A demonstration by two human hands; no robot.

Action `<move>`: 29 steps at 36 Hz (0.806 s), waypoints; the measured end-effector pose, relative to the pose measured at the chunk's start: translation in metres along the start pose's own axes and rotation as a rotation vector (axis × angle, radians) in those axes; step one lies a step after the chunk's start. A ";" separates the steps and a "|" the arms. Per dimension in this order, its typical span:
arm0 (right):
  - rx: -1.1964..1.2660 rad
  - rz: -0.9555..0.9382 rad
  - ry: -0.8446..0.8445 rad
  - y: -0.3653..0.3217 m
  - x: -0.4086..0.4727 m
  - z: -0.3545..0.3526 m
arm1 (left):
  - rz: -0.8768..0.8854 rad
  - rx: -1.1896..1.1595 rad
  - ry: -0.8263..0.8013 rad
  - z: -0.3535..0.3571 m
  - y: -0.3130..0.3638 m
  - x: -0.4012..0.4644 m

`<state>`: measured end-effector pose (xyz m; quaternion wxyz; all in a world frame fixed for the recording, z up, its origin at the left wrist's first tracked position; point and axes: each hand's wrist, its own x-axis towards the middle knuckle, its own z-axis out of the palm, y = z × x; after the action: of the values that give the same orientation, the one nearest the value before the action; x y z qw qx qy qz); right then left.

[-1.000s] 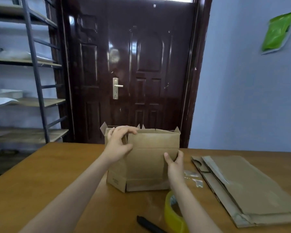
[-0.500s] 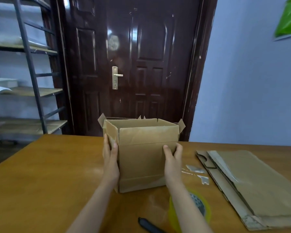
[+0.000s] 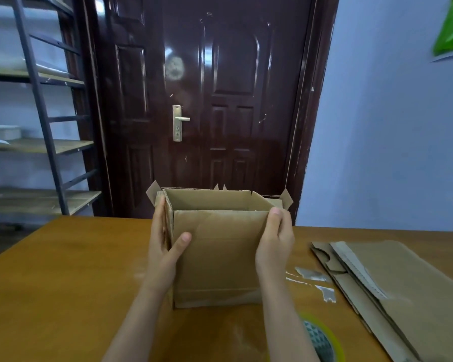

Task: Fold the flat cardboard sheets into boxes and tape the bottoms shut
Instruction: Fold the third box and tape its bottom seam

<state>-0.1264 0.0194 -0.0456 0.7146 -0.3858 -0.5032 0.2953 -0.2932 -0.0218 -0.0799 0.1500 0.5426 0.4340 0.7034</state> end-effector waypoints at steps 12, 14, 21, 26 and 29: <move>-0.137 -0.082 -0.171 -0.003 0.026 0.001 | 0.039 0.073 0.016 -0.001 0.004 0.029; -0.151 -0.087 -0.196 -0.005 0.027 0.001 | 0.030 0.110 -0.011 -0.001 0.002 0.031; -0.269 -0.008 -0.328 -0.019 0.032 -0.005 | -0.036 0.011 -0.091 -0.002 0.009 0.033; -0.408 -0.010 -0.551 -0.028 0.038 -0.016 | -0.121 -0.017 -0.165 -0.008 0.013 0.031; -0.453 0.007 -0.638 -0.030 0.042 -0.023 | -0.242 -0.073 -0.191 -0.008 0.017 0.032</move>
<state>-0.0903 0.0318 -0.0036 0.4179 -0.4246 -0.7512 0.2842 -0.3072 -0.0133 -0.0472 0.2939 0.5450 0.4539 0.6408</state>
